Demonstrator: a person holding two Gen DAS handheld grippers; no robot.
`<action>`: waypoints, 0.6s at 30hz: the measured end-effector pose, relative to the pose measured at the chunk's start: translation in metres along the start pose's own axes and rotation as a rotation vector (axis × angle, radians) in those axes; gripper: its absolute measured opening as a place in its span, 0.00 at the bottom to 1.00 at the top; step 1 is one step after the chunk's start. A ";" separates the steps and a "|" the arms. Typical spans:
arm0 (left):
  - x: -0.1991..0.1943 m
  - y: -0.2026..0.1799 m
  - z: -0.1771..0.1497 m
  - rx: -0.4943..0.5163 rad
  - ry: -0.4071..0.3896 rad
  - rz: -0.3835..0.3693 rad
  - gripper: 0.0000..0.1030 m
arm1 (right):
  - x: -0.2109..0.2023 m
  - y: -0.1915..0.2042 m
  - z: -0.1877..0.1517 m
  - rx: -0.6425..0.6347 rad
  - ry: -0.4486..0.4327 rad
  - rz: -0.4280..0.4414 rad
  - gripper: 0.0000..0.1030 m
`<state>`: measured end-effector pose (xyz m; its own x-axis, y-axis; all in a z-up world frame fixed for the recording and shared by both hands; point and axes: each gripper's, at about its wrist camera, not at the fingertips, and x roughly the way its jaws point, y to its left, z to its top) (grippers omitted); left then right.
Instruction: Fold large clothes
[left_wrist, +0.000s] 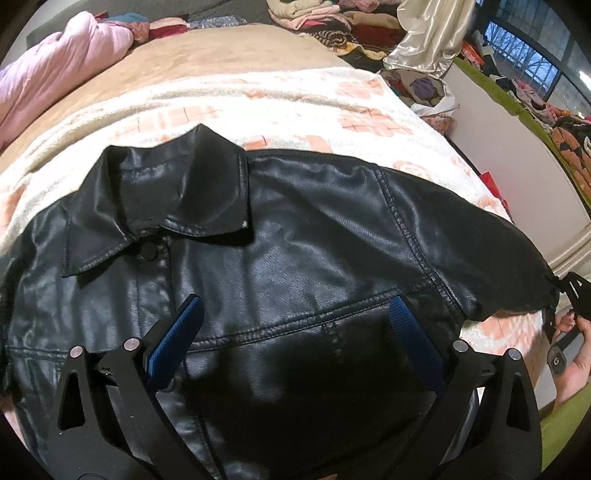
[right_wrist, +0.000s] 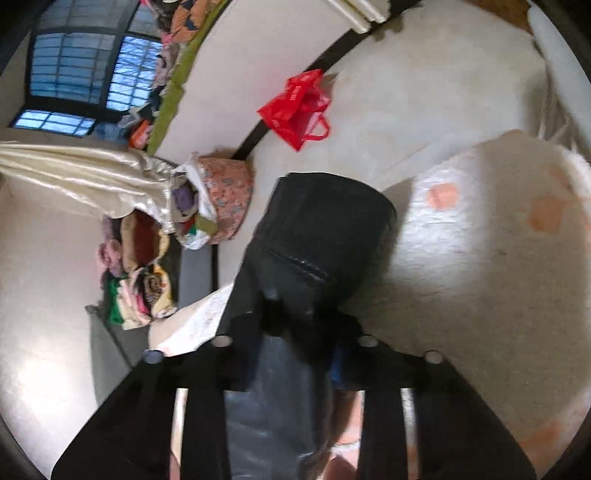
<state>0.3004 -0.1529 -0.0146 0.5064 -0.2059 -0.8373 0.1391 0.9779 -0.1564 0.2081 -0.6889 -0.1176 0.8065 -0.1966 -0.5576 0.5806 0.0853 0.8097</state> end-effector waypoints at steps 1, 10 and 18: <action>-0.001 0.001 0.000 -0.001 -0.002 -0.001 0.91 | -0.001 0.005 0.000 -0.015 0.000 0.026 0.14; -0.019 0.013 0.006 -0.033 -0.024 -0.011 0.91 | -0.033 0.083 -0.019 -0.264 0.016 0.400 0.11; -0.049 0.035 0.011 -0.069 -0.067 -0.023 0.91 | -0.075 0.154 -0.082 -0.628 0.049 0.616 0.11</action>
<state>0.2894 -0.1089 0.0265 0.5596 -0.2282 -0.7967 0.0935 0.9726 -0.2129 0.2460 -0.5809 0.0342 0.9920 0.1023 -0.0741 -0.0165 0.6863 0.7271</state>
